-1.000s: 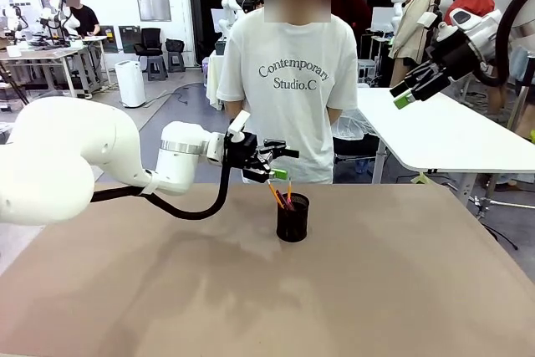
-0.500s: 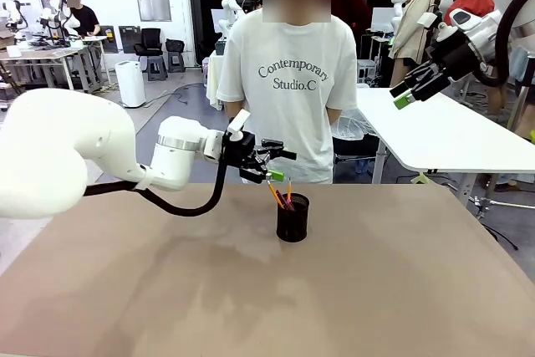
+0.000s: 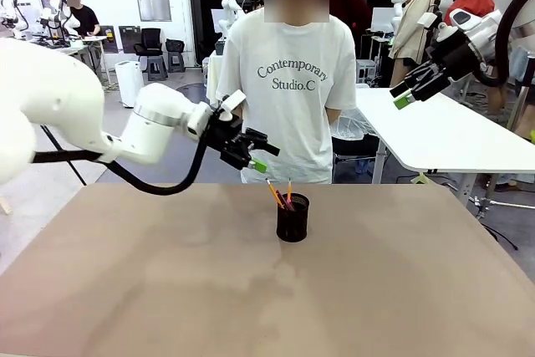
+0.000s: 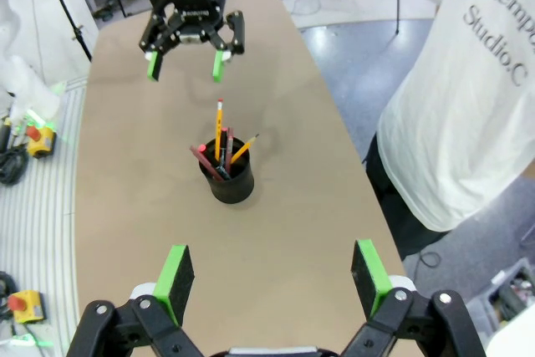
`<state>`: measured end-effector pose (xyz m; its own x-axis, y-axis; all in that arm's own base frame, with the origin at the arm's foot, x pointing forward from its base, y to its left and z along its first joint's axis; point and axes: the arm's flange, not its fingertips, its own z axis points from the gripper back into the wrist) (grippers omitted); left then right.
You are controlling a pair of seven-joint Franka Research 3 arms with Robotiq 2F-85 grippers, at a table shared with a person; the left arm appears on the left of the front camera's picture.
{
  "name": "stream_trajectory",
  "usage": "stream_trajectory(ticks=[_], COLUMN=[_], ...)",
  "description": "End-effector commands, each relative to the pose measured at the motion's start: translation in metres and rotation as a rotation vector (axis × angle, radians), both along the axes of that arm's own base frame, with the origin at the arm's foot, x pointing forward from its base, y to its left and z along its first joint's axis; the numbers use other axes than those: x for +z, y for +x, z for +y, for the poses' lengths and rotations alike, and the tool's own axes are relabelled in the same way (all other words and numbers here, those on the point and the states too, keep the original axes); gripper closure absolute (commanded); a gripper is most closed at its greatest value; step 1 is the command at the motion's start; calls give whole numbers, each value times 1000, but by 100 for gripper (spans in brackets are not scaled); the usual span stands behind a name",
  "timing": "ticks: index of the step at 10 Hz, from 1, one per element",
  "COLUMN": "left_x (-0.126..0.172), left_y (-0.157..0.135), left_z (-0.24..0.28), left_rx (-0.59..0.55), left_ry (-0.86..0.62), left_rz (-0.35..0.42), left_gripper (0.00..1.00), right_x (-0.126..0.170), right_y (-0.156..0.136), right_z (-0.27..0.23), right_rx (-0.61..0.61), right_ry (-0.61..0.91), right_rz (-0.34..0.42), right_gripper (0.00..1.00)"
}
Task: Place the pens into the pen holder.
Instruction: Pick up a writing instrument from the table and place it into the Pen holder.
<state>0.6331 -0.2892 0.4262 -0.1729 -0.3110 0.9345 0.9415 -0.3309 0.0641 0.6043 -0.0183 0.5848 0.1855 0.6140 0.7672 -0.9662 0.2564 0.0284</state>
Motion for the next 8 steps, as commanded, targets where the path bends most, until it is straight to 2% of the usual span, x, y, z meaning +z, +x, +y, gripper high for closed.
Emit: stream_trajectory(ticks=[1,4,6,7,8], left_x=[28,84,110,123,137], left_y=[-42,-70,-75,-75,-79], left_z=[28,76,102,117,131], left_rx=[180,435,561,591,575], left_ry=[109,195,228,236,253], left_rz=[5,-65,-88,-99,-71], left_gripper=[0,0,0,0,0], right_x=[-1,-1,-1,-1,-1], right_y=[-3,-3,-3,-3,-3], right_z=[3,3,3,3,3], right_rx=[-6,-6,-6,-6,-6], right_ry=[-3,-3,-3,-3,-3], right_rz=[-7,-7,-7,-7,-7], right_gripper=[0,0,0,0,0])
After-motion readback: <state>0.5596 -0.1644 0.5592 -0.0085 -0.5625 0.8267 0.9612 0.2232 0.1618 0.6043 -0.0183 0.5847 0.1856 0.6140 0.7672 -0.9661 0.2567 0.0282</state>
